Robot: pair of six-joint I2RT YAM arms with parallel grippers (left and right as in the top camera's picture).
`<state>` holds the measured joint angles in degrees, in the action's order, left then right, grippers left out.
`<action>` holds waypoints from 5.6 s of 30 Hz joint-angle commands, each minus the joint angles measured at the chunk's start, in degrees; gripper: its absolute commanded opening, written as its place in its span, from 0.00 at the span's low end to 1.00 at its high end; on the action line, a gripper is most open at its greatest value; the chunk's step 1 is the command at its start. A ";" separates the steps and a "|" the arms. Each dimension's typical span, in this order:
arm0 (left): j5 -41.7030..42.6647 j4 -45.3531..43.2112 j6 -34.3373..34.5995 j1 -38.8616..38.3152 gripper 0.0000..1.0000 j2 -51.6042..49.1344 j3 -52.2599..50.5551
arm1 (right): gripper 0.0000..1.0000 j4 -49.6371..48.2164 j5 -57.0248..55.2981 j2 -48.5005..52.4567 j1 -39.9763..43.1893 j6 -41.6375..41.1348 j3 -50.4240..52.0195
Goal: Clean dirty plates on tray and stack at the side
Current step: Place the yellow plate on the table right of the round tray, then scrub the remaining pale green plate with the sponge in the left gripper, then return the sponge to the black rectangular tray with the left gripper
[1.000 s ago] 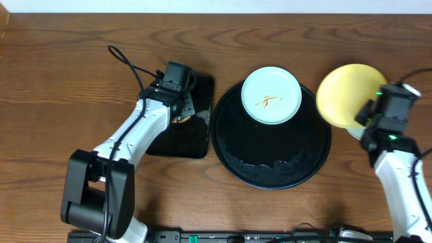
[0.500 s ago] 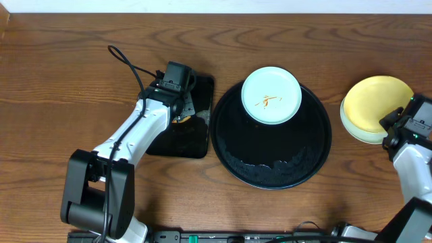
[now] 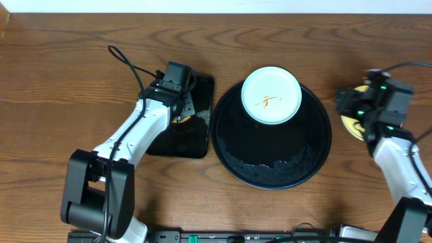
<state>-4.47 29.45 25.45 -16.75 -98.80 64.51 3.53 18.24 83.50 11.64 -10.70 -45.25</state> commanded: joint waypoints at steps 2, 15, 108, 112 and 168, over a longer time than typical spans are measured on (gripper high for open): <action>-0.70 -0.09 -0.57 0.20 0.08 -0.33 -0.59 | 0.47 0.04 -1.99 3.17 -4.94 2.45 -0.07; -0.68 -0.11 -0.55 0.17 0.08 -0.33 -0.59 | 0.45 -13.07 1.75 19.63 -11.28 -0.96 -0.07; 10.43 -19.12 -0.76 -14.62 0.08 -9.66 0.68 | 0.01 18.18 -6.43 11.26 -19.98 -2.99 -0.07; 10.91 -18.86 -0.81 -13.57 0.08 -5.51 0.72 | 0.01 18.21 -6.43 11.26 -19.98 -2.99 -0.07; 59.41 -10.40 -19.41 18.80 0.08 -12.94 -1.03 | 0.01 17.20 -30.05 -14.93 -19.98 9.27 -0.96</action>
<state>41.19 19.09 10.79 3.11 -110.91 64.03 21.10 -11.09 69.19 -7.51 -2.24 -45.78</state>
